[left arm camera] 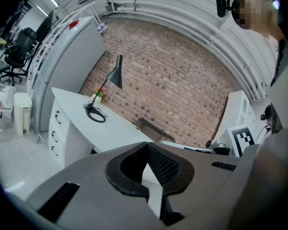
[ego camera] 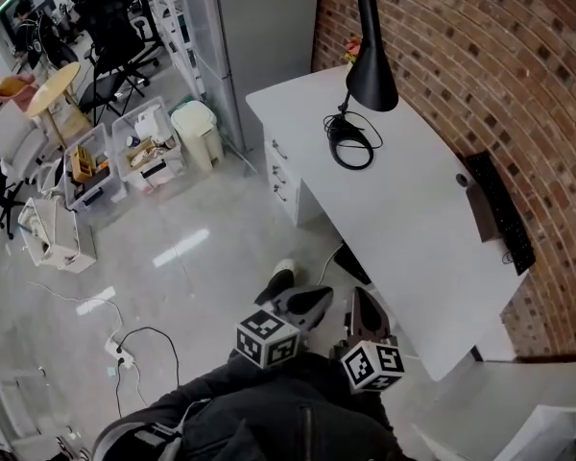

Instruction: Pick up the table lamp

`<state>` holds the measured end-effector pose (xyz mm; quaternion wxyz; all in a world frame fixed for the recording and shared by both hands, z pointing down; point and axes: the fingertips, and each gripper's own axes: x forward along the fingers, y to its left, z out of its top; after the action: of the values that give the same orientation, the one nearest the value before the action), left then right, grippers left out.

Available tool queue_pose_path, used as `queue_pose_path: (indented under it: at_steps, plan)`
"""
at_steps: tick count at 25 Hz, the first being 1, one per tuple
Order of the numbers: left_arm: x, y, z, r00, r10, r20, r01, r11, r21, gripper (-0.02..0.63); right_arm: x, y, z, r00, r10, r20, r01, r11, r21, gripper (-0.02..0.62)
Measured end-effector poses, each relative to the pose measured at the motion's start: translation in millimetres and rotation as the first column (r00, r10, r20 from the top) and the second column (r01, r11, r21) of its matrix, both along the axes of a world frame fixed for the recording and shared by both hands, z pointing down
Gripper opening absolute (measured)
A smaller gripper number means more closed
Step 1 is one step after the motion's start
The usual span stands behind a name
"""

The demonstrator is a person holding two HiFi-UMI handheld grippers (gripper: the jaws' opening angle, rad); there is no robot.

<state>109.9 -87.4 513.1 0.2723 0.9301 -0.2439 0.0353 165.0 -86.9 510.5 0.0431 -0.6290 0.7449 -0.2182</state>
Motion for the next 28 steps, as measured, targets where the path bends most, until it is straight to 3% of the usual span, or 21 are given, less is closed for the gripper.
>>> queue_pose_path:
  at_steps: [9, 21, 28]
  plan:
    - [-3.8, -64.7, -0.1, 1.000, -0.015, -0.004, 0.015, 1.000, -0.003, 0.002, -4.4, -63.5, -0.3, 1.000, -0.009, 0.004, 0.009, 1.000, -0.016, 0.011]
    - [-14.4, -204.1, -16.5, 0.998, -0.058, -0.027, 0.058, 0.998, -0.007, 0.002, -18.2, -209.0, -26.4, 0.996, -0.085, -0.021, 0.085, 0.996, 0.023, 0.011]
    - [-13.7, -267.8, -19.7, 0.999, -0.034, -0.010, 0.034, 0.999, -0.015, 0.002, -6.1, -268.4, -30.2, 0.998, -0.050, -0.028, 0.050, 0.999, 0.008, 0.011]
